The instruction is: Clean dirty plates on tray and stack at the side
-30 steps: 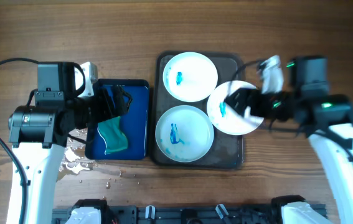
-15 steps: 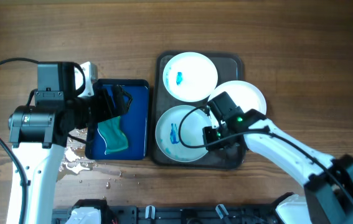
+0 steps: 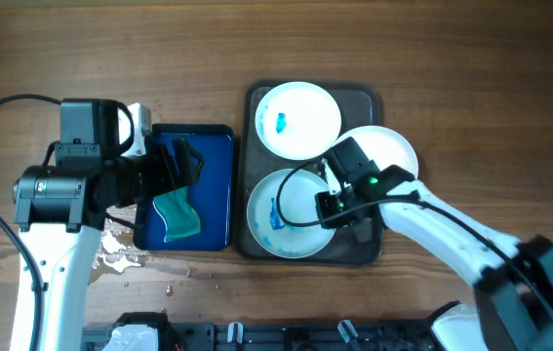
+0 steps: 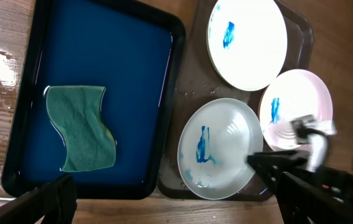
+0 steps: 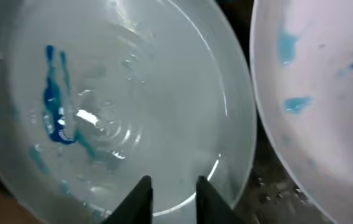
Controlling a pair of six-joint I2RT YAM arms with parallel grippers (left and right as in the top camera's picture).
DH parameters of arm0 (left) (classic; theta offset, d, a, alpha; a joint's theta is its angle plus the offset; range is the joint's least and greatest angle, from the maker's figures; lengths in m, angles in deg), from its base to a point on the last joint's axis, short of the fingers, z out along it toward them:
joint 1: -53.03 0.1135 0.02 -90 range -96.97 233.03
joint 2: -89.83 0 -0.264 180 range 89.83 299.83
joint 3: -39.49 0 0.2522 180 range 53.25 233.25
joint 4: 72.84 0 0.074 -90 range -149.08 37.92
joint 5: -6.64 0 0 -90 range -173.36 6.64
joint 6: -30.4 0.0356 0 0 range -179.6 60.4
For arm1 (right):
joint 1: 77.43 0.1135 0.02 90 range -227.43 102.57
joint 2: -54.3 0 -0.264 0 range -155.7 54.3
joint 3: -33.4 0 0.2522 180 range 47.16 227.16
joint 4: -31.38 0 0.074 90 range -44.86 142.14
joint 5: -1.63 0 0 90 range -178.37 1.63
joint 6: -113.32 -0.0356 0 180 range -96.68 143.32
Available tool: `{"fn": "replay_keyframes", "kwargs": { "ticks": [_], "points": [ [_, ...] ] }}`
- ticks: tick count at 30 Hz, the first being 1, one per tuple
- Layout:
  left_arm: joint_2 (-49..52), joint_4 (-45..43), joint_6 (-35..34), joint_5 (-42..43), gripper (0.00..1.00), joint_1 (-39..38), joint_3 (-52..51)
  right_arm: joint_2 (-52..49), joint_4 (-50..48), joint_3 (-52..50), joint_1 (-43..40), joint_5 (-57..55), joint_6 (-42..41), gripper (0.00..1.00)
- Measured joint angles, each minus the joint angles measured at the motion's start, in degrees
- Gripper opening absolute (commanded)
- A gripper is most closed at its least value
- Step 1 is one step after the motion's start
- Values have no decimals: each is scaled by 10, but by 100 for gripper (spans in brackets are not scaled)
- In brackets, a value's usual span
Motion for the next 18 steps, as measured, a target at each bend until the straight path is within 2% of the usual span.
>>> {"fn": "replay_keyframes", "kwargs": {
  "ticks": [4, 9, 11, 12, 13, 16, 18],
  "points": [
    [0, 0, 0, 0, 100, 0, 0, 47, 55, 12, 0, -47, -12, 29],
    [0, 0, 0, -2, 100, 0, 0, 11, 3, -26, 0, -59, -16, 27],
    [0, 0, 0, -2, 100, 0, 0, -10, -28, -36, 0, -48, -17, 19],
    [0, 1, 0, -2, 100, 0, 0, -19, -43, -36, 0, -47, -21, 9],
    [0, 3, 0, -2, 100, 0, 0, -31, -52, -36, 0, -47, -27, 4],
    [0, 11, 0, -2, 100, 0, 0, -44, -92, -32, -2, -42, -45, 4],
    [0, 12, -10, -9, 95, 0, -1, -49, -104, -30, -2, -43, -54, 4]
  ]
}}
